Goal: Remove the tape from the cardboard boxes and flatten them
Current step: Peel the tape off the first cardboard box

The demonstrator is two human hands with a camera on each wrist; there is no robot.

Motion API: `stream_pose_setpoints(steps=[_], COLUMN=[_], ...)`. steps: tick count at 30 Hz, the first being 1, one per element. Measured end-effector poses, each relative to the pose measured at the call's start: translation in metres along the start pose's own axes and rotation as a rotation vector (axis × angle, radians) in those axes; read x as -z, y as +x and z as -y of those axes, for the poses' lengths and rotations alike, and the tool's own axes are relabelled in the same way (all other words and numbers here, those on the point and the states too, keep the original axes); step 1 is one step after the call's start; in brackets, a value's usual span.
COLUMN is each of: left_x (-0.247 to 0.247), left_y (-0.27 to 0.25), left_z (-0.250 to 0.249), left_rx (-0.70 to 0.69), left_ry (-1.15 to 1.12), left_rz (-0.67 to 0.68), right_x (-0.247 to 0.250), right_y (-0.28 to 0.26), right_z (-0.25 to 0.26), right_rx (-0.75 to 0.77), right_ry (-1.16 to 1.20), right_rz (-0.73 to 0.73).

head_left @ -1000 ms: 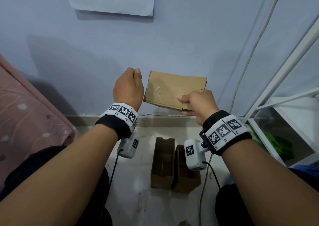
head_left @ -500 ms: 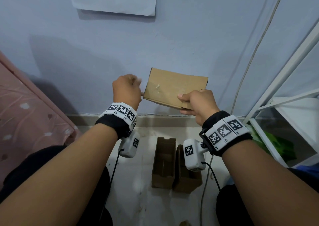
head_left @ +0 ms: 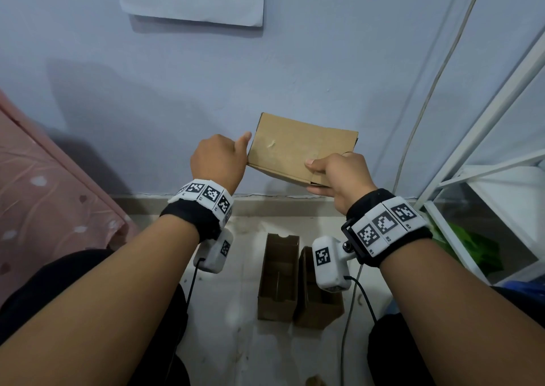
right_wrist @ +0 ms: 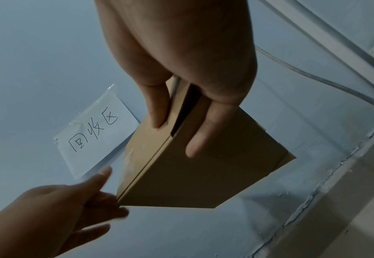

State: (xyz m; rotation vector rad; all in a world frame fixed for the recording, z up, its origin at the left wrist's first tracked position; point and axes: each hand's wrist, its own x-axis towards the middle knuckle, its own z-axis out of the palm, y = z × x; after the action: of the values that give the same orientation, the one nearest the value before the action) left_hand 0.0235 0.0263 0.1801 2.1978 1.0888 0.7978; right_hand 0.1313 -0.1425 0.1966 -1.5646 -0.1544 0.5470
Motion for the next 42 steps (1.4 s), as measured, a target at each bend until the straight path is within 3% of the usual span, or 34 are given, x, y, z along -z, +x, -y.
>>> stream_pose_setpoints(steps=[3,7,10,14,18,21,26,32,42], left_x=[-0.002,0.001,-0.001,-0.002,-0.003,-0.002,-0.009,-0.014,-0.009], left_y=[-0.001,-0.002,-0.002,0.002,0.000,0.003,-0.002,-0.009,-0.008], left_z=[0.002,-0.002,0.000,0.002,0.003,0.003,0.004,-0.002,0.000], left_rx=[-0.080,-0.032,-0.074,-0.012,-0.042,0.048,-0.116,-0.129,-0.206], left_ry=[-0.055,0.044,-0.030,-0.089,-0.140,-0.078,-0.207,-0.286,-0.180], left_rz=[-0.005,-0.034,-0.051,-0.092,-0.063,-0.017,0.079,0.219,0.262], right_x=[0.000,-0.001,0.000,0.001,0.001,0.002,0.004,0.003,0.008], right_y=[0.001,0.001,0.001,0.001,0.001,0.000,-0.001,-0.002,-0.006], right_z=[-0.001,-0.001,0.000,0.000,0.000,-0.001,0.000,0.001,0.003], right_rx=[0.007,0.003,0.007,0.008,0.014,0.013,0.015,0.009,0.005], right_ry=[-0.008,0.004,0.010,0.025,0.034,0.035,0.048,0.046,-0.007], right_rz=[-0.011,-0.012,-0.022,-0.022,-0.018,-0.015,-0.010,-0.009,-0.007])
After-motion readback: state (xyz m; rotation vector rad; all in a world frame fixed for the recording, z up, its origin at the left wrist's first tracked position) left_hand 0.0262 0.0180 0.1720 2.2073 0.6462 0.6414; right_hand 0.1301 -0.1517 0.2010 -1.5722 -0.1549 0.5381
